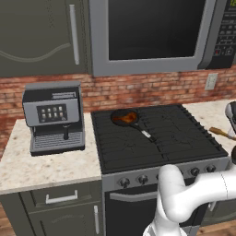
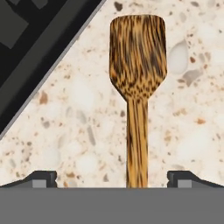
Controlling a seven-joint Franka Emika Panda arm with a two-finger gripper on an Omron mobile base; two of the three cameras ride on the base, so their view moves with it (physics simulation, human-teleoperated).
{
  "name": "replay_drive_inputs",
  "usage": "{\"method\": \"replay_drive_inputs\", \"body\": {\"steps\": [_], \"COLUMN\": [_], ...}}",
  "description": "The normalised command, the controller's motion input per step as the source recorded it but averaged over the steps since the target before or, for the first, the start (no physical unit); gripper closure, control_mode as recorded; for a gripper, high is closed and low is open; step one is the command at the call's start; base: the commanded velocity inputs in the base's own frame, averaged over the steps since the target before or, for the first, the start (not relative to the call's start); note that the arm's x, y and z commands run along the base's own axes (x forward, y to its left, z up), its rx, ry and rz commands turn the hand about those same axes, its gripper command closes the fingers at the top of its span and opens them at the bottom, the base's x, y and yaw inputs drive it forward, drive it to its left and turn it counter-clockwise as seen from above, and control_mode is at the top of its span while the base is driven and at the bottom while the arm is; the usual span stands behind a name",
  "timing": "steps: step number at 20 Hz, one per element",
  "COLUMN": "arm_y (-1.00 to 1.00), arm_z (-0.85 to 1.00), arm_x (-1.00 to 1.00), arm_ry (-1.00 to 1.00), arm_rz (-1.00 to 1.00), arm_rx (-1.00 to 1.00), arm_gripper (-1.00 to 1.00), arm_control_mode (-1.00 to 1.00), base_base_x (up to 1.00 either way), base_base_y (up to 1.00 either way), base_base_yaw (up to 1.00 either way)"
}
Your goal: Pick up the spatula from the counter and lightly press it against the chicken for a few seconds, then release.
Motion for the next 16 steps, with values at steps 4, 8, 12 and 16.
{"method": "replay_drive_inputs", "body": {"steps": [4, 8, 12, 16], "arm_y": [-0.06, -0.05, -0.03, -0.02], "arm_z": [-0.11, -0.13, -0.14, -0.16], "arm_x": [0.10, 0.11, 0.13, 0.13], "arm_ry": [0.01, 0.02, 0.03, 0.04], "arm_rz": [0.02, 0.02, 0.02, 0.01], "arm_rx": [0.00, 0.00, 0.00, 0.00], "arm_gripper": [-1.00, -1.00, -1.00, -1.00], "arm_control_mode": [-1.00, -1.00, -1.00, -1.00], "base_base_x": [0.00, 0.00, 0.00, 0.00], "base_base_y": [0.00, 0.00, 0.00, 0.00], "base_base_yaw": [0.00, 0.00, 0.00, 0.00]}}
